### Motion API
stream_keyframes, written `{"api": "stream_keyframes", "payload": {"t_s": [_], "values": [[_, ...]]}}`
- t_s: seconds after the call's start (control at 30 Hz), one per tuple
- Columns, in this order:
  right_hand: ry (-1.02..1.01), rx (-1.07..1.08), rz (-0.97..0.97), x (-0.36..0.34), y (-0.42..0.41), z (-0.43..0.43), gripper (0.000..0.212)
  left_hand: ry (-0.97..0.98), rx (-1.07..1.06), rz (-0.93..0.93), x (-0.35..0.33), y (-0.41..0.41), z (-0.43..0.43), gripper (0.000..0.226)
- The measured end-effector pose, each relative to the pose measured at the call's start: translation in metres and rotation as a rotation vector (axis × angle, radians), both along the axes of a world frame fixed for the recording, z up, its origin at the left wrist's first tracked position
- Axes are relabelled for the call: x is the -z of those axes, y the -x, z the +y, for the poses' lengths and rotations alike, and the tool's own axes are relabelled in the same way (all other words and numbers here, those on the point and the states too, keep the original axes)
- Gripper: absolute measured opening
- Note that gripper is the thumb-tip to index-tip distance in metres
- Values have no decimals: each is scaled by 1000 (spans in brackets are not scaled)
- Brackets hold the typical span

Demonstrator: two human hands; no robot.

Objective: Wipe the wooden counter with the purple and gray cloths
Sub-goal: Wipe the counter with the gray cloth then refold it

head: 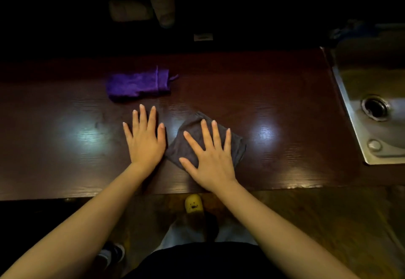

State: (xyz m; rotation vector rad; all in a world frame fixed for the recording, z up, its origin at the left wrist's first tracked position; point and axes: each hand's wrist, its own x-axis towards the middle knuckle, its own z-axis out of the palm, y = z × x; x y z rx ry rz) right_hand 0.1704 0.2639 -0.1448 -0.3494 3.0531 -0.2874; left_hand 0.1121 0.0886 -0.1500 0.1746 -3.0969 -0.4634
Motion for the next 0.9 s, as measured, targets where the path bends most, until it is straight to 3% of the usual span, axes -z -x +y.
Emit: {"api": "stream_keyframes", "payload": {"t_s": [0.17, 0.53, 0.7, 0.9], "values": [[-3, 111, 25, 3, -18, 69, 64, -67, 66, 25, -4, -5, 56, 53], [-67, 468, -29, -2, -33, 256, 67, 79, 121, -17, 2, -1, 77, 54], [-56, 467, 4, 0, -34, 258, 66, 102, 119, -27, 1, -2, 78, 56], [-54, 731, -21, 3, -36, 194, 69, 110, 119, -23, 1, 0, 79, 57]]}}
